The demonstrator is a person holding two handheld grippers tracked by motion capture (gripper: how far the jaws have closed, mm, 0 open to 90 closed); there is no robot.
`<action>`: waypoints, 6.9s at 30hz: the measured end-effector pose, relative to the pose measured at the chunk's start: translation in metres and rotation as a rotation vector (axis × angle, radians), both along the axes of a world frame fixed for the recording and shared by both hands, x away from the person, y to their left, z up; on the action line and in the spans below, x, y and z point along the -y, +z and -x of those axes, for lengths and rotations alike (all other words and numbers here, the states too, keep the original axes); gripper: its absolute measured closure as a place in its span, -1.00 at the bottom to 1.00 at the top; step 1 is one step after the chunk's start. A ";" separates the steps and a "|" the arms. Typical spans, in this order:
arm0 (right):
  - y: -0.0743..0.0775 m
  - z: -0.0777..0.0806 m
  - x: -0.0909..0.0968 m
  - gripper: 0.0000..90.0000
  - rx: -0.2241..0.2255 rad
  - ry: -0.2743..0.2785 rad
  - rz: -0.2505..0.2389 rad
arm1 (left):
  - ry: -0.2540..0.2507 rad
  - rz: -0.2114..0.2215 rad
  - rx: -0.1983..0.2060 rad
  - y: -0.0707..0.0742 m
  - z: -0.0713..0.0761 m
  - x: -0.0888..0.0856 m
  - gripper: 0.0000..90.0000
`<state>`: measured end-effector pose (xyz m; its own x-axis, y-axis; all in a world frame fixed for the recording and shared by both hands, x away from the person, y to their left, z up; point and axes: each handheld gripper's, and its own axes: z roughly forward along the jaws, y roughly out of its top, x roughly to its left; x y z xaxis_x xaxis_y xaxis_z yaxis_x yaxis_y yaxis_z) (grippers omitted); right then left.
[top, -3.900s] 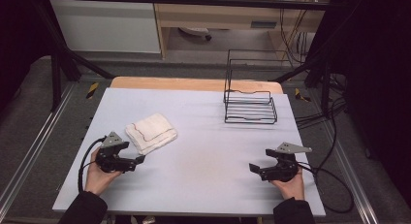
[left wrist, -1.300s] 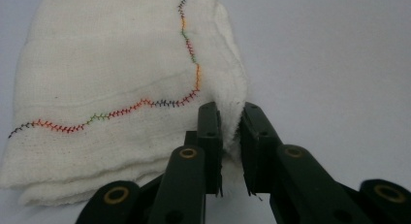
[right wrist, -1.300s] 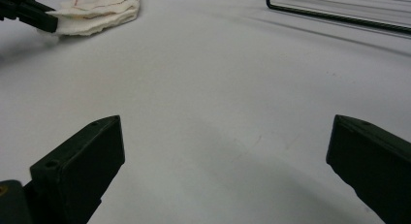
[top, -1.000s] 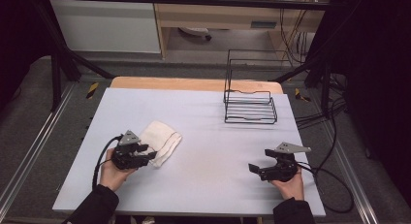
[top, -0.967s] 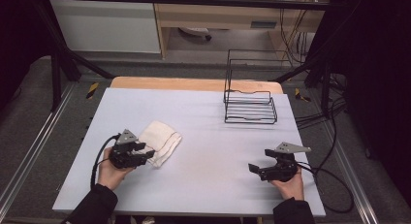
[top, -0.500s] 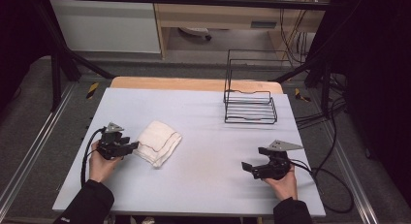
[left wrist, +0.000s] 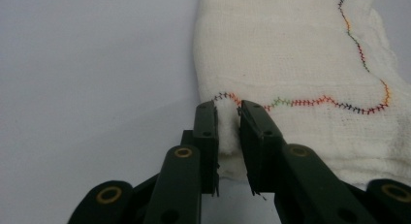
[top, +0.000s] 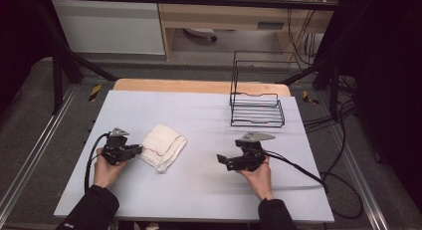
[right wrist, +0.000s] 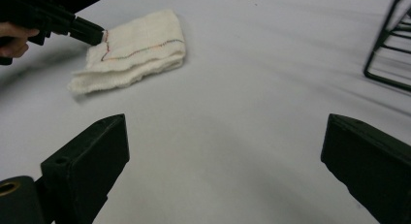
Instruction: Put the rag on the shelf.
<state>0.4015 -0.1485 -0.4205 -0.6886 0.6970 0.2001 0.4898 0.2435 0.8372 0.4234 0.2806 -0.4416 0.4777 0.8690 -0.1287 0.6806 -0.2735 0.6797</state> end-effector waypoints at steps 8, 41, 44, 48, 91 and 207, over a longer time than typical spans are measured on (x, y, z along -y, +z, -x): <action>-0.002 -0.022 -0.051 -0.85 -0.018 0.009 0.024 | -0.004 0.005 0.000 -0.001 0.001 0.000 0.72; -0.038 -0.081 -0.144 0.34 -0.118 0.001 0.073 | -0.009 -0.003 0.011 -0.001 0.002 0.001 0.79; -0.039 -0.080 -0.145 0.50 -0.132 0.014 0.058 | -0.007 -0.001 0.010 -0.001 0.002 0.001 0.79; -0.039 -0.079 -0.147 0.64 -0.157 0.000 0.043 | -0.003 0.005 0.009 -0.001 0.002 0.001 0.79; -0.007 -0.034 -0.070 0.84 -0.192 -0.013 0.122 | -0.154 0.020 -0.023 0.011 0.061 0.073 0.85; 0.022 0.007 -0.060 0.81 0.038 -0.016 -0.090 | -0.150 0.154 0.269 0.058 0.016 0.090 0.85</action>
